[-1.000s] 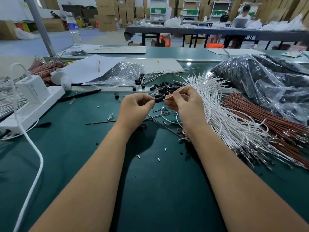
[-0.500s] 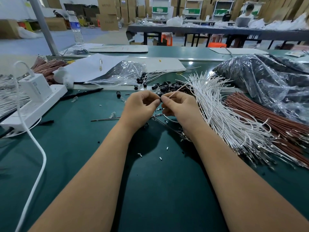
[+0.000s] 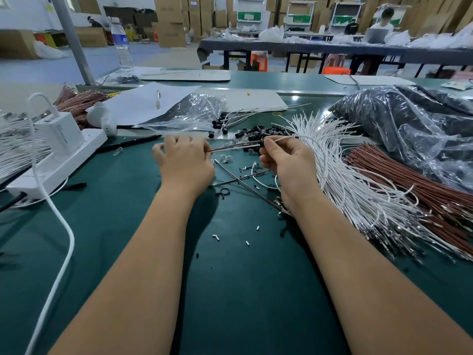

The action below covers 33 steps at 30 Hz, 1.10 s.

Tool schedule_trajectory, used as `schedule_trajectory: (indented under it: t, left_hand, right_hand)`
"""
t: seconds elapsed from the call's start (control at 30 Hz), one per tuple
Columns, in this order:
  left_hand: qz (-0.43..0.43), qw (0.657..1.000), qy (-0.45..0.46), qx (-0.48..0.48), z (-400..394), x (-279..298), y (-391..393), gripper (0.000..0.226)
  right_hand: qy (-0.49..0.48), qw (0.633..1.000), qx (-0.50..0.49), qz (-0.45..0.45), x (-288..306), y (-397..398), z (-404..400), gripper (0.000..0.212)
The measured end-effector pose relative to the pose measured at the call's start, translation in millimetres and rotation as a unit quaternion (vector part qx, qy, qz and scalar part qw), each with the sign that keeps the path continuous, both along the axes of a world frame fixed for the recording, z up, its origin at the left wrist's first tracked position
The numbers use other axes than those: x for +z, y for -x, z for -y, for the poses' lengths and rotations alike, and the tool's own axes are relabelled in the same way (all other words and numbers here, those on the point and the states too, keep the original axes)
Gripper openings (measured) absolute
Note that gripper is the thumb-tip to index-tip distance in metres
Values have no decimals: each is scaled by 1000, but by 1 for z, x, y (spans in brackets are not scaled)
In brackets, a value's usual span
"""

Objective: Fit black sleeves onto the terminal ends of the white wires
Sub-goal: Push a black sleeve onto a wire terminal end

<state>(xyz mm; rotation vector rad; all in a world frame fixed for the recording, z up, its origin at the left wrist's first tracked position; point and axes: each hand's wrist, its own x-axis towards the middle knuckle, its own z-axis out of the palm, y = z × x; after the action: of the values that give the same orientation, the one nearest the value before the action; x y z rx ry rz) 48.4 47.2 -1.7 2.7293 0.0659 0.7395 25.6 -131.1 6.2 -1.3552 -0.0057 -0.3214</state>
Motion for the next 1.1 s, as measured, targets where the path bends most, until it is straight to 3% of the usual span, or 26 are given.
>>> schedule_trajectory:
  t: [0.07,0.17,0.27,0.43,0.53,0.63,0.8,0.97,1.1]
  left_hand:
    - [-36,997,-26,56,-11,-2,-1,21]
    - [-68,994,41,73,-22,-2,-2,21]
    - [-39,994,100,9,-16,0,-1,21]
    - [-33,982,111,-147,-2,7,9,60]
    - [-26,949,167,-265,14,10,13,36]
    - [-11,936,186,-298,25,10,14,7]
    - [-31,952,176,-250,7,9,7,11]
    - [-55,995,48,-62,-18,8,1,12]
    - [-59,998,-29,-22,-14,8,4,17]
  right_hand:
    - [-69,997,-22,-11,2,-1,6,8]
    - [-143,989,-37,-27,3,-1,13,8]
    - [-97,995,-4,-32,2,0,7,8]
    - [-1,999,20,-37,0,0,1,7]
    - [14,998,47,-40,-2,-1,-1,7]
    - [45,996,69,-37,-2,-1,-4,7]
    - [31,999,26,-6,2,0,-4,11]
    - [-50,998,-15,-21,5,2,2,10]
    - [25,1000,-11,-11,3,5,-4,10]
